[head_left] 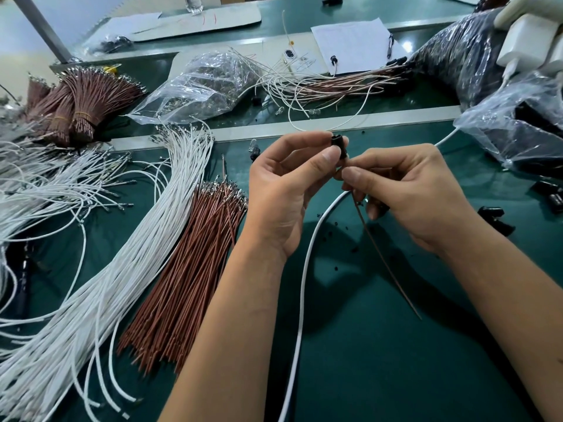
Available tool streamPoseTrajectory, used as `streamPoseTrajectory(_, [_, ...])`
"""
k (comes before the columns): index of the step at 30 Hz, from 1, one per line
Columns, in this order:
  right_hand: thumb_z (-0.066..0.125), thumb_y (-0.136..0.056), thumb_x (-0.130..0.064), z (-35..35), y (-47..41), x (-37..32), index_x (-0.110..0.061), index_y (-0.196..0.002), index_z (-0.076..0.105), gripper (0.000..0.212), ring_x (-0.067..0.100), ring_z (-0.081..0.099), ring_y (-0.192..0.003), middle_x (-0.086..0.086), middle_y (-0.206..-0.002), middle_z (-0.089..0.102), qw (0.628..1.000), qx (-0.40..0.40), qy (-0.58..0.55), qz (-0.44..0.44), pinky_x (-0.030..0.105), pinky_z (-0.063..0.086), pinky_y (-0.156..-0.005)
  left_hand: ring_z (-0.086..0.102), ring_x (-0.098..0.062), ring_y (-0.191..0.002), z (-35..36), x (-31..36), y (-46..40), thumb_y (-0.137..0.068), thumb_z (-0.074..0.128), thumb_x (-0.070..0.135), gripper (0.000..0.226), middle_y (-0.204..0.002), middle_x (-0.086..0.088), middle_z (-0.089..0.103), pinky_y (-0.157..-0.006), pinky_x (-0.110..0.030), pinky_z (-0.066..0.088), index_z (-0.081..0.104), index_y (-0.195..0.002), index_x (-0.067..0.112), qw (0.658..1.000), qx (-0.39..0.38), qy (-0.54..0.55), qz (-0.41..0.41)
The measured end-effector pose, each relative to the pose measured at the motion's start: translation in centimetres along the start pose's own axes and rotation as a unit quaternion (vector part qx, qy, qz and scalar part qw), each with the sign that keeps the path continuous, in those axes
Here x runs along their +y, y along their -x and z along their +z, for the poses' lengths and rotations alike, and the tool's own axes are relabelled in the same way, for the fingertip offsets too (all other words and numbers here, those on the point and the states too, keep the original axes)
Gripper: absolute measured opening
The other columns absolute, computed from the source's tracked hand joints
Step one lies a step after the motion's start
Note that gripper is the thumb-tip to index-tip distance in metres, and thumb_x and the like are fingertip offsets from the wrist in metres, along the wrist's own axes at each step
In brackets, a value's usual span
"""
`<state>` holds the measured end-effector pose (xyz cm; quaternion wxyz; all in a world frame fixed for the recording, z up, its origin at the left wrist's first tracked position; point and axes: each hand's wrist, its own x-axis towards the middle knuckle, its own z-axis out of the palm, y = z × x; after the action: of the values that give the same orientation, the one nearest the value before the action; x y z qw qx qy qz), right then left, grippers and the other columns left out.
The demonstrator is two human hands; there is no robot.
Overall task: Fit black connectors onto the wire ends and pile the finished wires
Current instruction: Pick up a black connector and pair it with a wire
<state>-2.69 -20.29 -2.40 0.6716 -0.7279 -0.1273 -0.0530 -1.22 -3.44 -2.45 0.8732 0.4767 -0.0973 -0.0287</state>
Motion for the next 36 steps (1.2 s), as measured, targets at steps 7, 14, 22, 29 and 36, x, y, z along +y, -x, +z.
streamPoseTrajectory(7, [0.078, -0.083, -0.028, 0.16, 0.04, 0.02, -0.013, -0.089, 0.082, 0.017, 0.015, 0.060, -0.063, 0.019, -0.078, 0.072, 1.000, 0.003, 0.001, -0.001, 0.023, 0.047, -0.043, 0.068, -0.029, -0.091, 0.01, 0.07, -0.02, -0.086, 0.068, -0.008, 0.015, -0.102, -0.021, 0.073, -0.086, -0.031, 0.057, 0.069, -0.095, 0.005, 0.999, 0.038, -0.033, -0.010])
streamPoseTrajectory(14, [0.079, -0.082, -0.028, 0.12, 0.02, 0.08, -0.011, -0.090, 0.082, 0.019, 0.013, 0.060, -0.060, 0.011, -0.072, 0.073, 1.000, 0.011, 0.000, 0.000, 0.022, 0.046, -0.043, 0.070, -0.024, -0.083, 0.16, 0.15, 0.02, -0.086, 0.069, -0.007, 0.016, -0.098, -0.018, 0.075, -0.080, -0.027, 0.057, 0.069, -0.095, 0.006, 0.998, 0.043, -0.032, -0.019])
streamPoseTrajectory(22, [0.080, -0.079, -0.026, 0.08, 0.05, -0.01, -0.013, -0.087, 0.081, 0.015, 0.015, 0.059, -0.059, 0.007, -0.070, 0.073, 1.000, 0.021, -0.004, 0.002, 0.022, 0.046, -0.043, 0.071, -0.021, -0.078, 0.38, 0.09, 0.05, -0.076, 0.076, -0.002, 0.019, -0.090, -0.013, 0.075, -0.077, -0.027, 0.057, 0.070, -0.091, 0.007, 0.999, 0.032, -0.014, -0.009])
streamPoseTrajectory(29, [0.080, -0.079, -0.024, 0.28, 0.07, 0.04, -0.013, -0.085, 0.080, 0.012, 0.014, 0.058, -0.057, 0.006, -0.068, 0.072, 1.000, 0.024, -0.017, 0.002, 0.022, 0.046, -0.043, 0.071, -0.020, -0.078, 0.32, 0.07, 0.02, -0.077, 0.076, -0.003, 0.018, -0.088, -0.011, 0.075, -0.076, -0.025, 0.057, 0.071, -0.090, 0.009, 1.000, 0.025, -0.012, -0.014])
streamPoseTrajectory(36, [0.077, -0.083, -0.025, 0.26, 0.01, 0.24, -0.007, -0.090, 0.079, 0.019, 0.012, 0.056, -0.054, 0.005, -0.067, 0.070, 1.000, 0.018, -0.003, 0.013, 0.021, 0.045, -0.042, 0.072, -0.019, -0.079, 0.23, 0.06, 0.01, -0.079, 0.075, -0.004, 0.017, -0.087, -0.010, 0.076, -0.078, -0.026, 0.057, 0.071, -0.089, 0.009, 0.999, 0.029, -0.028, -0.017])
